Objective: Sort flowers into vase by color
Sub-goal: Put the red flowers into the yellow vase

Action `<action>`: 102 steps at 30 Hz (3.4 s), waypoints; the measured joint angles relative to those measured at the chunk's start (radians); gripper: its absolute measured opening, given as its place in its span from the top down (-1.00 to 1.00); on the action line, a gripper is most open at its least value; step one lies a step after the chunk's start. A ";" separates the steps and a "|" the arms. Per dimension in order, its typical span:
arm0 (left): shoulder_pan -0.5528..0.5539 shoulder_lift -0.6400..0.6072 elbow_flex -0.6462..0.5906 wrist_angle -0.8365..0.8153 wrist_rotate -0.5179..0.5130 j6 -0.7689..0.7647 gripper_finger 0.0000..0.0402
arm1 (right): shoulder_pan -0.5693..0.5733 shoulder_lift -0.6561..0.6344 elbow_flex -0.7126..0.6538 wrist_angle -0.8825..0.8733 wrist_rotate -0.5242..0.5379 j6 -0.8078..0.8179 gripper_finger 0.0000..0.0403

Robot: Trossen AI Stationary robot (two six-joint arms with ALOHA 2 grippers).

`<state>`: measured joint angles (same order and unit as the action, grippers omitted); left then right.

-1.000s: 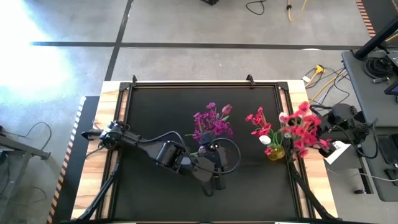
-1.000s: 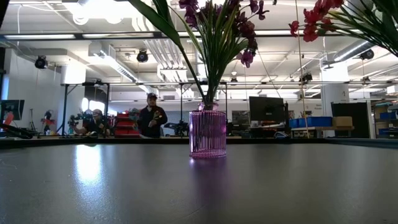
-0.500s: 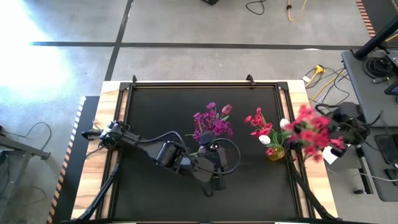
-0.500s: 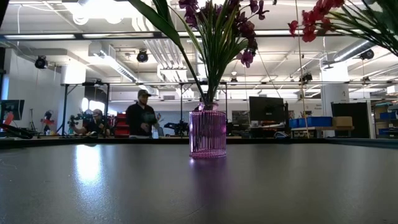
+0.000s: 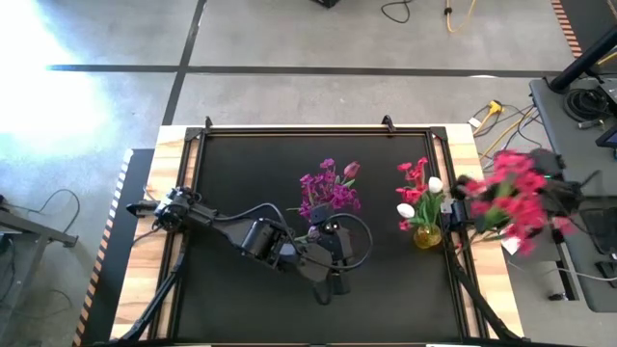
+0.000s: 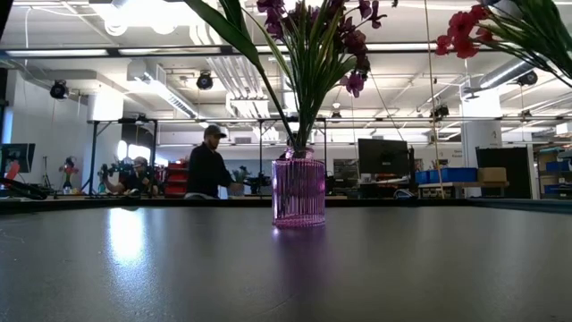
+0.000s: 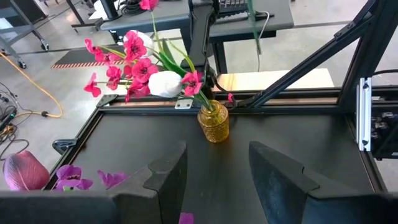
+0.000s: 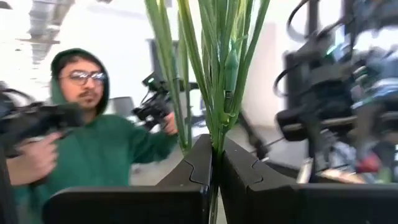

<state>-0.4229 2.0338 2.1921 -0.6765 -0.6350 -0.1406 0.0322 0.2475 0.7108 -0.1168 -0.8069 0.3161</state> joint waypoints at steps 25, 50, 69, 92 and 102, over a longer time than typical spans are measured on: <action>-0.002 0.000 0.000 -0.001 0.000 0.005 0.22 | 0.936 0.250 -0.058 -0.003 0.622 -0.152 0.95; -0.001 -0.001 -0.001 -0.043 0.000 0.016 0.22 | 1.469 0.347 -0.167 -0.024 2.146 -0.290 0.95; -0.001 -0.001 -0.002 -0.043 0.000 0.035 0.22 | 1.469 0.411 -0.170 -0.139 2.333 -0.101 0.95; -0.002 -0.001 -0.002 -0.061 0.045 0.051 0.22 | 1.100 0.551 -0.161 -0.143 2.225 0.002 0.95; -0.003 -0.001 -0.002 -0.073 0.054 0.018 0.22 | 1.084 0.385 -0.011 -0.642 1.911 0.202 0.96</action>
<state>-0.4259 2.0331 2.1899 -0.7500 -0.5808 -0.1226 1.1164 0.6329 0.7003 -0.7593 1.1044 0.5185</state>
